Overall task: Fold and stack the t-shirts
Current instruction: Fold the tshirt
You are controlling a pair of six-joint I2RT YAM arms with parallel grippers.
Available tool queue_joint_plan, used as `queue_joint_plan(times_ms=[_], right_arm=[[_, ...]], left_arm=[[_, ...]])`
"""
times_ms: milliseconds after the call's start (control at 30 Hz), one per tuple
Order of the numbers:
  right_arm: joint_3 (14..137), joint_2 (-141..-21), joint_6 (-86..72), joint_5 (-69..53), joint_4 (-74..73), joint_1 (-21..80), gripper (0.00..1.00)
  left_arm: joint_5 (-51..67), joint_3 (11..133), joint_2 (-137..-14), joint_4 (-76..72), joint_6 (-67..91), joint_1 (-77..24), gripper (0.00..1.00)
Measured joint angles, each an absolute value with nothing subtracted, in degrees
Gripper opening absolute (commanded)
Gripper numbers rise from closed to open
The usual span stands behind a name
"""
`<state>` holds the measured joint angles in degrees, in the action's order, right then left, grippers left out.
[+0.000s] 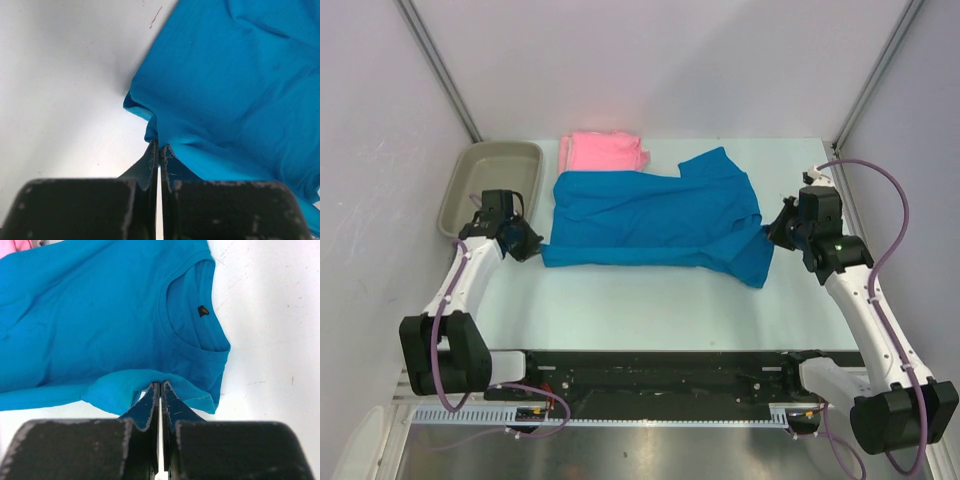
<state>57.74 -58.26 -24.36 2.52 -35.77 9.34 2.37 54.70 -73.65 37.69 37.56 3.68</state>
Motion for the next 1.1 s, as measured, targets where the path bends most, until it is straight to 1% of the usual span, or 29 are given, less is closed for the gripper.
queue_joint_plan(times_ms=[233, 400, 800, 1100], right_arm=[[56.53, -60.71, -24.34, 2.55, -35.29, 9.34, 0.00], [56.27, -63.72, -24.36, 2.26, -33.52, 9.19, 0.00], [56.45, -77.10, -24.29, -1.58, -23.35, 9.13, 0.00], [63.20, -85.97, -23.59, -4.49, -19.29, 9.13, 0.00]], left_arm=[[2.37, 55.00, -77.54, 37.39, 37.36, 3.73, 0.00], [2.37, 57.49, -81.47, 37.28, 37.01, 3.73, 0.01], [3.25, 60.45, -88.01, 35.24, 37.04, 3.73, 0.00], [3.20, 62.50, -90.08, 35.14, 37.04, 3.11, 0.00]])
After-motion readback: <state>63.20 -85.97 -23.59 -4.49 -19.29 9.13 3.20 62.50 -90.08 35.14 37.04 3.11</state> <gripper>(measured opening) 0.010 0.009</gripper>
